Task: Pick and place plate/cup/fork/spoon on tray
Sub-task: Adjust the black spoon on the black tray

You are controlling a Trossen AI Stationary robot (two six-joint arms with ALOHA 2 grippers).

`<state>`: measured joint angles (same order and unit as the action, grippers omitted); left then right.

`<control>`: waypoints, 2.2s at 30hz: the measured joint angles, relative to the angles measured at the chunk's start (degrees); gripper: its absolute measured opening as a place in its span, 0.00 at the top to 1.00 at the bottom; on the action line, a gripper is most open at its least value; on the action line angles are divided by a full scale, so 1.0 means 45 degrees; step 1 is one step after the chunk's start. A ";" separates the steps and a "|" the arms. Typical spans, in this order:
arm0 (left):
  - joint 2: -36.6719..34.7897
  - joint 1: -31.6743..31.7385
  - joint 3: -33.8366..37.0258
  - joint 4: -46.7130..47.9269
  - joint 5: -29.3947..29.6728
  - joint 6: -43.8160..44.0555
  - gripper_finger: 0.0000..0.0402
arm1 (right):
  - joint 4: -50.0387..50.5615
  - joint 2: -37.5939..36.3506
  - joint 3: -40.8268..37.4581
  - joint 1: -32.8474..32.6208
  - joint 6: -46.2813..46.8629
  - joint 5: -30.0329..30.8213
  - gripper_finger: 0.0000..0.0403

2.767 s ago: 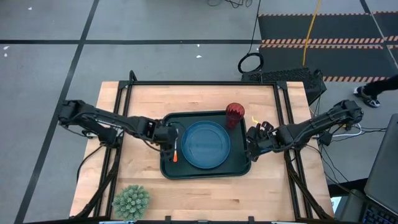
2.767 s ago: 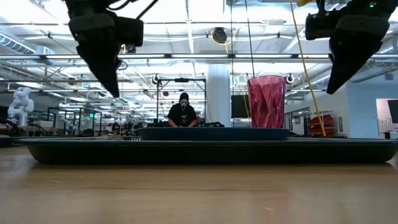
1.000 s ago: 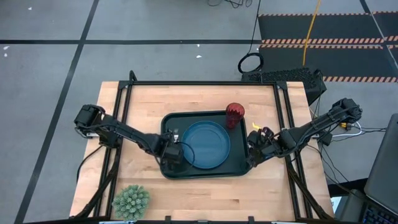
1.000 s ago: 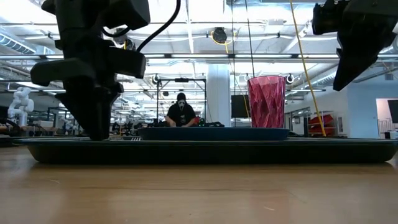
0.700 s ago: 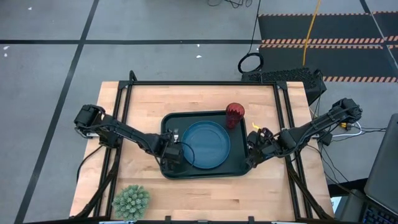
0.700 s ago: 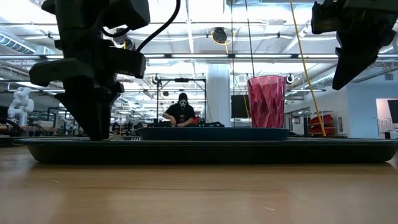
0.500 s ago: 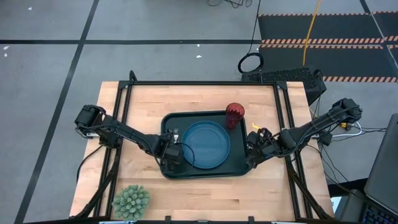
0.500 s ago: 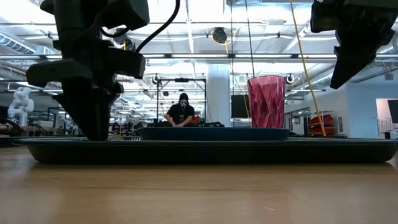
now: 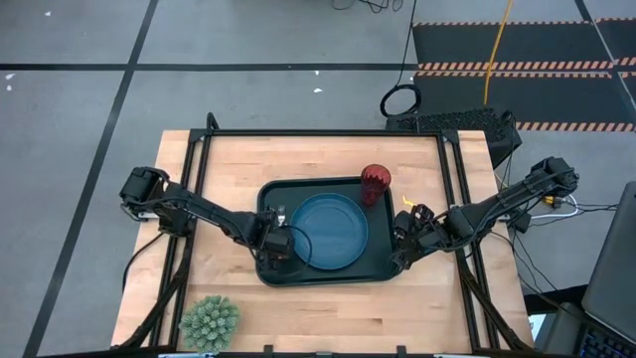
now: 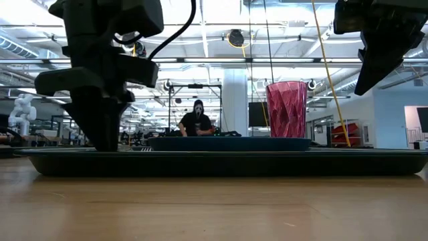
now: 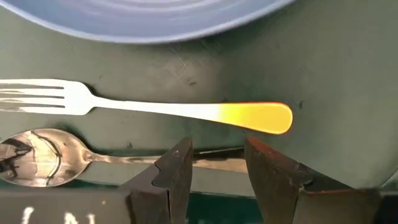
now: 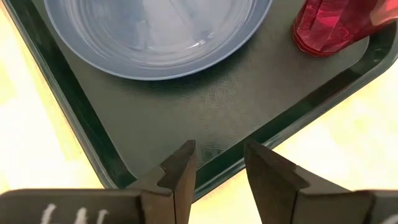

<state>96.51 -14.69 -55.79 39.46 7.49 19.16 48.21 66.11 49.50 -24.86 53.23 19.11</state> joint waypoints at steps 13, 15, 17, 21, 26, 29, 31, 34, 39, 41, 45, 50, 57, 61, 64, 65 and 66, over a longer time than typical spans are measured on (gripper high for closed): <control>0.0494 0.0095 0.0009 -0.0135 0.0680 -0.0550 0.62 | 0.0015 -0.0005 0.0000 0.0000 -0.0085 -0.0005 0.68; 0.0607 0.0095 -0.0010 -0.0218 0.0682 -0.0590 0.62 | 0.0019 0.0000 0.0000 0.0000 -0.0131 0.0000 0.68; 0.0569 0.0095 -0.0006 -0.0131 0.0590 -0.0647 0.62 | 0.0039 -0.0005 0.0000 0.0000 -0.0131 -0.0005 0.68; 0.0588 0.0095 0.0000 -0.0204 0.0573 -0.0573 0.62 | 0.0053 -0.0005 0.0000 0.0000 -0.0131 0.0000 0.68; 0.0588 0.0094 0.0000 -0.0141 0.0422 -0.0513 0.62 | 0.0048 0.0000 0.0000 0.0000 -0.0121 0.0000 0.68; 0.0588 0.0091 0.0000 -0.0123 0.0355 -0.0448 0.62 | 0.0049 0.0000 0.0000 0.0000 -0.0115 0.0000 0.68; 0.0588 0.0088 0.0000 -0.0084 0.0347 -0.0418 0.62 | 0.0049 0.0000 0.0000 0.0000 -0.0112 0.0000 0.68; 0.0588 0.0046 0.0000 -0.0067 0.0345 -0.0408 0.62 | 0.0053 0.0000 0.0000 0.0000 -0.0102 0.0000 0.68; 0.0588 -0.0069 0.0000 0.0013 0.0322 -0.0237 0.62 | 0.0068 0.0000 0.0000 0.0000 -0.0104 0.0000 0.68; 0.0588 -0.0100 0.0000 0.0020 0.0195 -0.0226 0.62 | 0.0068 0.0000 0.0000 0.0000 -0.0107 0.0000 0.68; 0.0583 -0.0174 0.0000 0.0020 0.0057 -0.0189 0.62 | 0.0068 0.0000 0.0000 0.0000 -0.0112 0.0005 0.68; 0.0583 -0.0182 0.0000 0.0020 0.0006 -0.0144 0.62 | 0.0068 0.0000 0.0000 0.0000 -0.0117 0.0005 0.68; 0.0573 -0.0182 0.0000 0.0015 0.0004 -0.0496 0.62 | 0.0068 0.0000 0.0000 0.0000 -0.0126 0.0065 0.68; 0.0573 -0.0100 0.0000 0.0015 0.0066 -0.0595 0.62 | 0.0065 0.0000 0.0000 0.0002 -0.0108 0.0078 0.68; 0.0573 0.0022 0.0000 0.0018 0.0065 -0.0673 0.62 | 0.0057 0.0000 0.0000 0.0000 -0.0089 0.0078 0.68; 0.0573 0.0077 0.0000 0.0044 0.0083 -0.0717 0.62 | 0.0053 0.0000 0.0000 0.0005 -0.0087 0.0083 0.68; 0.0573 0.0135 0.0000 0.0064 0.0122 -0.0807 0.62 | 0.0058 0.0000 0.0000 0.0000 -0.0085 0.0083 0.68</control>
<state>99.09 -14.08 -55.79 39.75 8.04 15.52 48.47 66.11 49.50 -24.86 52.85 19.49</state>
